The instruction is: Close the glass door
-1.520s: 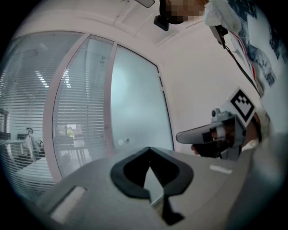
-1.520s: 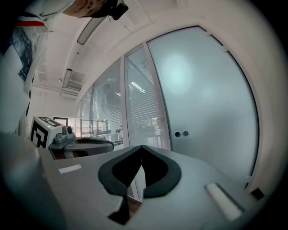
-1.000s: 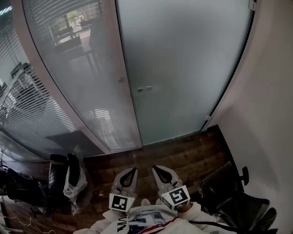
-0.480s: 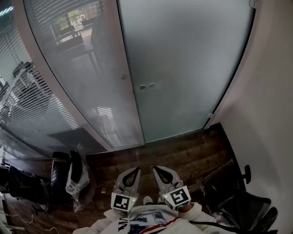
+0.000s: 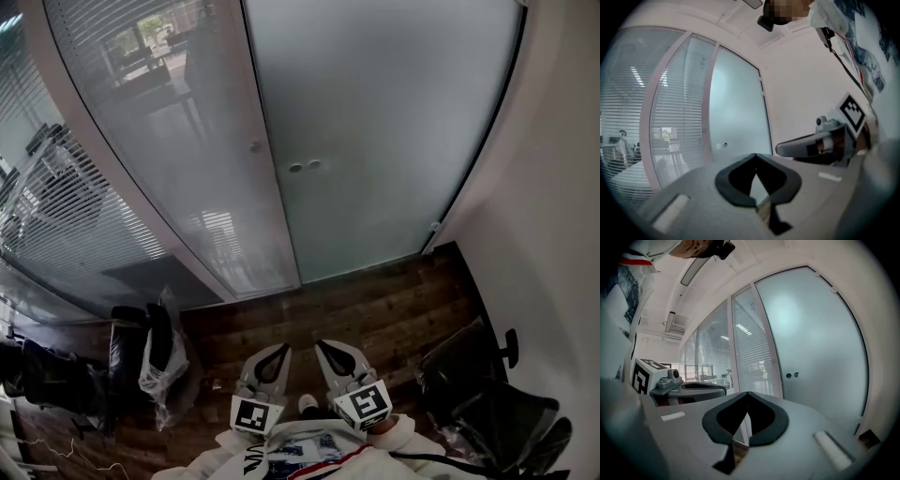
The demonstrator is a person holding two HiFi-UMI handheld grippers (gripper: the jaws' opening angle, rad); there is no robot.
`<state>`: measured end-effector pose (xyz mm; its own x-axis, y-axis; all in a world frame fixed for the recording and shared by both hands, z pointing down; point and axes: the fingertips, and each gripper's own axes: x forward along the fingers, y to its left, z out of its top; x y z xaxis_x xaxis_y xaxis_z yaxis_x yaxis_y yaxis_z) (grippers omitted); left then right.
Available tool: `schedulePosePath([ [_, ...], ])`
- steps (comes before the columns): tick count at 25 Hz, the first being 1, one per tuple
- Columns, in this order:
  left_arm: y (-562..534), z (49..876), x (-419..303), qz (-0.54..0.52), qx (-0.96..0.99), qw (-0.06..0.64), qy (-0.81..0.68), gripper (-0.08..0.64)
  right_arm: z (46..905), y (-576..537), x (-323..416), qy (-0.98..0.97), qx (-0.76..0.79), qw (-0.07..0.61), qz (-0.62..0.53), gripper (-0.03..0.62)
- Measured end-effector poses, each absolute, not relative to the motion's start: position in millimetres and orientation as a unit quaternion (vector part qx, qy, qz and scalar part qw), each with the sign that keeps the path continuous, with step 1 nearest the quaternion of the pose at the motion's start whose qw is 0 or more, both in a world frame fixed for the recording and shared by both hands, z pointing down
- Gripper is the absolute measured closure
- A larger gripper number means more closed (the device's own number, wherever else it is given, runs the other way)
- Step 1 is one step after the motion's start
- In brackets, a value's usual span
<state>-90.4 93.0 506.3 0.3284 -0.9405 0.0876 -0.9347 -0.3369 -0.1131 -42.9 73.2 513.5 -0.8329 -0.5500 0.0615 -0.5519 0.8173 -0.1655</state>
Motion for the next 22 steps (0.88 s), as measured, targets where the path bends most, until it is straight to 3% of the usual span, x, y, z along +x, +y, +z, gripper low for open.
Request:
schedulePosePath([
  [22,84.5,495.5,-151.3,-0.017,-0.799,0.039,0.6,0.561,505.4,57.8,-87.8,-0.954,0.293,0.034,0.046,0.586],
])
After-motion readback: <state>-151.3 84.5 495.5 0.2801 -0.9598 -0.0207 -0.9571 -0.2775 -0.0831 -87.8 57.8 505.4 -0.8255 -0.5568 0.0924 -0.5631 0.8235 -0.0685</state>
